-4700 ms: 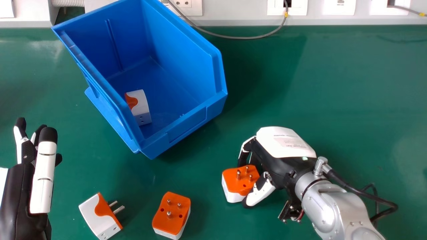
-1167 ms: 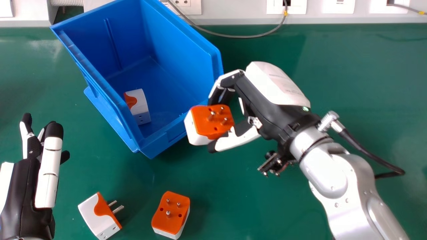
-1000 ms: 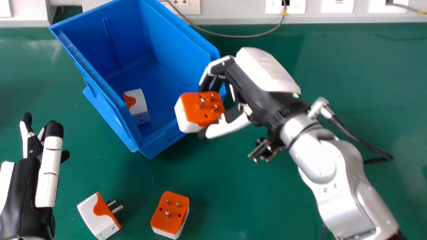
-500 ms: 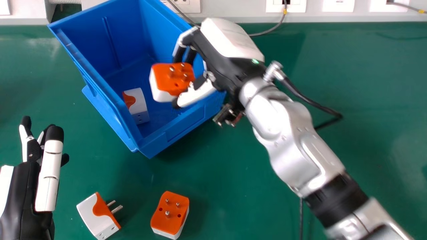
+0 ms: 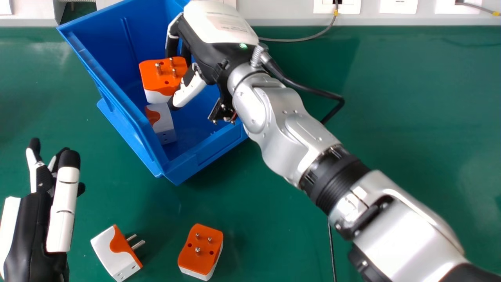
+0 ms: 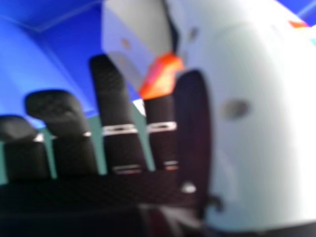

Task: Pick all objects and put in blue box

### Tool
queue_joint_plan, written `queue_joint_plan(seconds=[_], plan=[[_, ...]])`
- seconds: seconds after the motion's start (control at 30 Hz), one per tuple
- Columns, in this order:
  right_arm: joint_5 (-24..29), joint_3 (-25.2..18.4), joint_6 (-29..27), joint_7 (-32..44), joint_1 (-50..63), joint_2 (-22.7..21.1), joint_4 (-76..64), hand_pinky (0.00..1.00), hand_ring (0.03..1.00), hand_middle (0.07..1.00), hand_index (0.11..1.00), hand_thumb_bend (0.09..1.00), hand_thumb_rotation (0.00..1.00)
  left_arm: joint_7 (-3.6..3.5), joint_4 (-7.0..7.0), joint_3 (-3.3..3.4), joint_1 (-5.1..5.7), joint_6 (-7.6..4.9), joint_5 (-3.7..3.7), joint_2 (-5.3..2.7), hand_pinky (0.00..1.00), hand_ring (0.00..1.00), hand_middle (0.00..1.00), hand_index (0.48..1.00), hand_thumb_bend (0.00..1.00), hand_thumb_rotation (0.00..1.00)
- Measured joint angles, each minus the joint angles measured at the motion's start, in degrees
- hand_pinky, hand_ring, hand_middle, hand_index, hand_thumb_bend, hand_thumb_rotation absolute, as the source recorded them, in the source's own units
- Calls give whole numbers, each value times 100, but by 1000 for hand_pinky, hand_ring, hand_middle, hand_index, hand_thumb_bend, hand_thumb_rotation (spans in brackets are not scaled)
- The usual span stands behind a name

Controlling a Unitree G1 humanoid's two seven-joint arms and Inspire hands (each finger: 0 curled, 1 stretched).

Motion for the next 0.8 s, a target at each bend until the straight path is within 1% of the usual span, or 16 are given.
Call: queue_joint_plan(seconds=[0.07,0.1,0.17,0.27,0.33,0.4,0.5,0.57,0.6,0.67,0.7,0.8], plan=[[73,-6,-108,-77,-266,36,442,104,158,426,484,514,0,2,-65,-21,52,23,2,-24,874,950,958,1000,614,1000],[142,-15,-154,-111,-373,48,619,100,156,435,482,515,0,2,-101,-28,79,26,1,-43,876,950,959,1000,617,1000],[193,-21,-219,-152,-511,68,868,99,156,442,482,516,0,-3,-167,-36,132,34,-3,-57,877,951,960,1000,620,1000],[225,0,-171,-172,-679,78,1181,119,177,421,482,515,0,1,-216,-44,159,32,-1,-66,882,951,961,1000,624,1000],[223,31,-143,-189,-754,82,1300,129,187,412,484,514,0,5,-231,-83,190,32,8,-81,884,951,962,1000,625,1000],[197,107,-92,-219,-814,86,1377,134,194,407,485,513,0,8,-267,-114,227,39,30,-116,885,951,962,1000,627,1000],[154,193,-52,-232,-863,90,1480,175,231,409,492,513,0,27,-388,-168,281,87,54,-144,886,951,962,1000,630,1000],[156,230,-40,-234,-882,94,1517,175,231,409,492,513,0,35,-440,-210,293,107,53,-165,886,951,962,1000,630,1000],[161,231,-32,-243,-884,94,1527,207,263,418,505,511,0,43,-461,-219,302,137,53,-170,887,951,963,1000,632,1000],[187,227,-28,-261,-884,95,1532,207,263,418,505,511,0,52,-499,-237,326,168,54,-183,887,951,963,1000,632,1000],[211,222,-28,-269,-884,96,1533,196,291,434,503,511,0,53,-525,-256,344,187,55,-188,887,951,963,1000,632,1000],[241,220,-31,-291,-884,97,1539,179,314,447,501,512,0,54,-576,-312,358,238,58,-200,887,951,964,1000,631,1000]])
